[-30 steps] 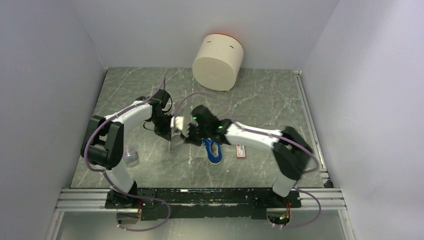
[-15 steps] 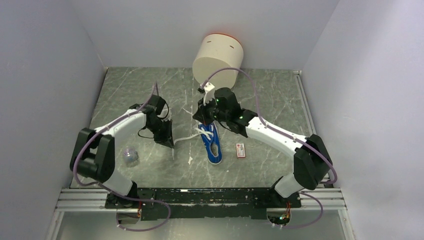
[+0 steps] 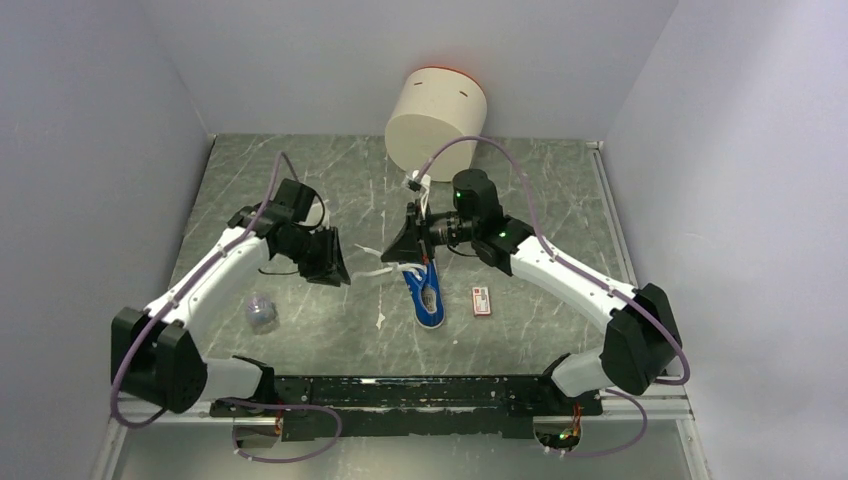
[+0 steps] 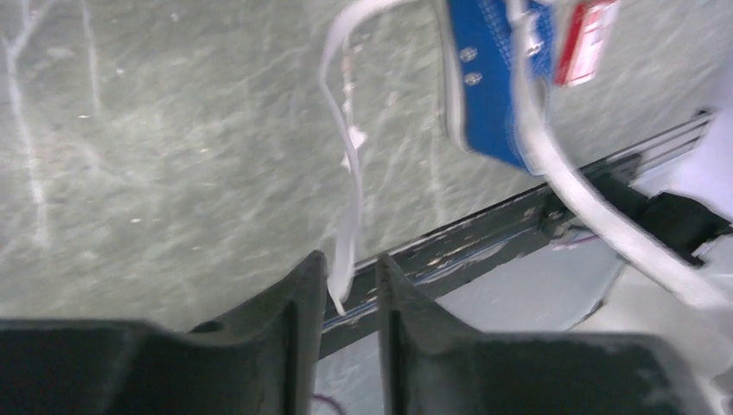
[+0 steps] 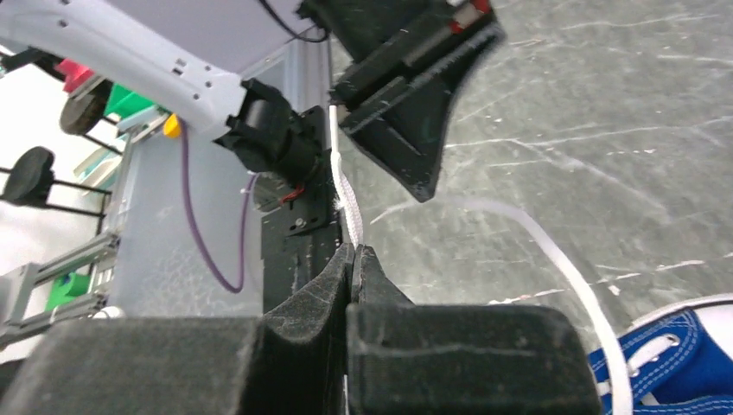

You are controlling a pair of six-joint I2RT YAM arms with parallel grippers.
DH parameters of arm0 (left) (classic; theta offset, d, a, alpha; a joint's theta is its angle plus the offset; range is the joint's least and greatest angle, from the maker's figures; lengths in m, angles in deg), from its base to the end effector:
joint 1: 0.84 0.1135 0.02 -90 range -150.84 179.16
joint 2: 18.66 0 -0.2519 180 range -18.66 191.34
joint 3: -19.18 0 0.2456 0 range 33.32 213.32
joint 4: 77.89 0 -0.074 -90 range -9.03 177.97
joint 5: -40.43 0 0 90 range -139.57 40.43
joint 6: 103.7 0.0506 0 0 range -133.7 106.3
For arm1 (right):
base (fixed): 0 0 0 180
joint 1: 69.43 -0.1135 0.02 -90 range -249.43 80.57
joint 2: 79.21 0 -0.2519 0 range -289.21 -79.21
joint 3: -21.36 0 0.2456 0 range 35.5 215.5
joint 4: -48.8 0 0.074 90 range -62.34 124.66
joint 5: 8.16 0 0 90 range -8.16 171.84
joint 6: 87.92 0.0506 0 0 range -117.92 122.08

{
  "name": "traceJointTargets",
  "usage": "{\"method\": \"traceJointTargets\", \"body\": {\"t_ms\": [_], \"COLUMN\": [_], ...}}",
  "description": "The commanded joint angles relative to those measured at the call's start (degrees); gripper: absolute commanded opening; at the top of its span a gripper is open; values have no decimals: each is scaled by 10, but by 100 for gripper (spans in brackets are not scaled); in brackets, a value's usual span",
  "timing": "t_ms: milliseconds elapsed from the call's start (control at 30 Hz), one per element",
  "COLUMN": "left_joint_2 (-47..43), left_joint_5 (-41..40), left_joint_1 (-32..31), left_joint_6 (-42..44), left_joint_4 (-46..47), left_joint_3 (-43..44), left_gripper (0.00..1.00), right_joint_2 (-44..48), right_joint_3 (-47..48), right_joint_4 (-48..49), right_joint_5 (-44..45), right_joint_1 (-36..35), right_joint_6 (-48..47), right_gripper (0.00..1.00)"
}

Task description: Tie the shoes

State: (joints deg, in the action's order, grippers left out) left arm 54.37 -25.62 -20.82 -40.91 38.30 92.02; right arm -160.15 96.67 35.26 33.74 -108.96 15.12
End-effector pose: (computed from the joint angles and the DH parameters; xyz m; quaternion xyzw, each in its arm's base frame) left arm 0.2230 -0.1029 0.2455 -0.0135 0.9542 -0.2733 0.1207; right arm 0.2279 0.2369 0.3028 -0.4004 0.6703 0.5321 0.3274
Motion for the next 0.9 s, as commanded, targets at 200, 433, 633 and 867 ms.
{"method": "traceJointTargets", "body": {"t_ms": [200, 433, 633, 867], "left_joint_2": [148, 265, 310, 360], "left_joint_5": [-12, 49, 109, 98], "left_joint_1": [-4, -85, -108, -110], "left_joint_6": [54, 172, 168, 195], "left_joint_4": [111, 330, 448, 439], "left_joint_3": [91, 46, 13, 7], "left_gripper": [66, 60, 58, 47], "right_joint_2": [42, 75, 77, 72], "right_joint_3": [-32, -34, -29, -20], "right_joint_4": [13, -3, -20, -19], "right_joint_5": [-44, 5, 27, 44], "right_joint_1": [31, 39, 43, 44], "right_joint_6": [29, 26, 32, 40], "right_gripper": [0, 0, 0, 0]}}
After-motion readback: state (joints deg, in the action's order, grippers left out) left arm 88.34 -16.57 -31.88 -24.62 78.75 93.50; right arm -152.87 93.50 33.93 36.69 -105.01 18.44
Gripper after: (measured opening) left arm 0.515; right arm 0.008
